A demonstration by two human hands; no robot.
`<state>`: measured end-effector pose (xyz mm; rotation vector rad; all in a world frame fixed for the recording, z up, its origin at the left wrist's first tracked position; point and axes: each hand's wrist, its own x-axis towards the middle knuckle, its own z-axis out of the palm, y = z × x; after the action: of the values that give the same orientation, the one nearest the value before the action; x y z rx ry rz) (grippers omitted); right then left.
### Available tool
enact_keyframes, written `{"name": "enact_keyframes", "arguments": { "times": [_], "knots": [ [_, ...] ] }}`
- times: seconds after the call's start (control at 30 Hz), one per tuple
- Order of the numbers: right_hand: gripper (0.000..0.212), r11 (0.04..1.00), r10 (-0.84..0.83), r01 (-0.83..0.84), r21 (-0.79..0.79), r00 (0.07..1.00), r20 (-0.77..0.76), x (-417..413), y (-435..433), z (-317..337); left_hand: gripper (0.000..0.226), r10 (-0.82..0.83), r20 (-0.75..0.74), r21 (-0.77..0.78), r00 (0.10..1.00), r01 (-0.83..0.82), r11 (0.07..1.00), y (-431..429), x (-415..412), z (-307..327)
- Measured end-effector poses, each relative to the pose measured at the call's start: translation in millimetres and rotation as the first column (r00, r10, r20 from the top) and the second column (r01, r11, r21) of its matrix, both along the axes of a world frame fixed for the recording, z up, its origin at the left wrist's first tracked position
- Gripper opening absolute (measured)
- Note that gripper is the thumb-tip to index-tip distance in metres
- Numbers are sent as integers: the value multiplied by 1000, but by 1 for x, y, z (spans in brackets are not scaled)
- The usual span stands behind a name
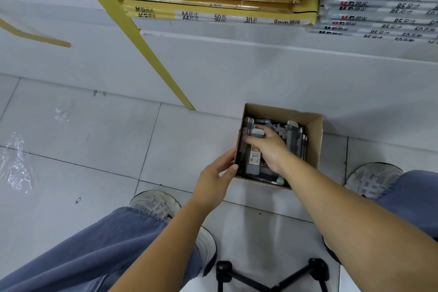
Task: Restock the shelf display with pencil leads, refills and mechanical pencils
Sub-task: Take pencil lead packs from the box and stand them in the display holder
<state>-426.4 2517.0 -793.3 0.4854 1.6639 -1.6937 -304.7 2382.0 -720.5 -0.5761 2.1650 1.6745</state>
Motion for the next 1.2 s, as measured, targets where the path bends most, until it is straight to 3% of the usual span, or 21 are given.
{"name": "enact_keyframes", "arguments": {
  "times": [0.17,0.43,0.57,0.63,0.7,0.8,0.87,0.93,1.03,1.1,1.2],
  "knots": [
    [54,999,-28,28,28,1000,-2,1,2,1,45,-11,6,-1,1000,11,1000,0,-1,-2],
    [34,995,-83,82,-48,996,-20,-1,17,25,46,29,74,36,997,-32,999,-3,-9,-1],
    [34,996,-48,41,-84,996,-80,1,29,63,51,-23,-56,-171,998,13,985,8,-26,23],
    [33,991,-42,26,-130,992,-121,3,31,92,43,-69,-99,-47,993,64,997,13,-36,43],
    [31,983,-32,1,-182,985,-167,3,31,125,36,-78,-38,189,996,84,978,17,-43,63],
    [33,968,17,-82,-238,965,-263,3,31,179,44,-106,60,539,993,57,840,17,-48,97],
    [36,965,57,-144,-219,931,-360,4,30,217,47,-145,14,638,989,103,763,13,-51,124],
    [35,963,101,-203,-177,882,-460,8,28,256,46,-164,-54,650,985,160,743,7,-53,156],
    [30,946,269,-320,46,702,-660,10,25,316,49,-150,-157,600,976,215,771,-5,-54,206],
    [36,932,338,-314,180,577,-744,7,22,355,49,-128,-209,548,970,224,806,-14,-52,238],
    [43,955,281,-230,187,508,-814,3,16,403,52,-93,-276,501,957,226,836,-27,-53,280]
  ]
}}
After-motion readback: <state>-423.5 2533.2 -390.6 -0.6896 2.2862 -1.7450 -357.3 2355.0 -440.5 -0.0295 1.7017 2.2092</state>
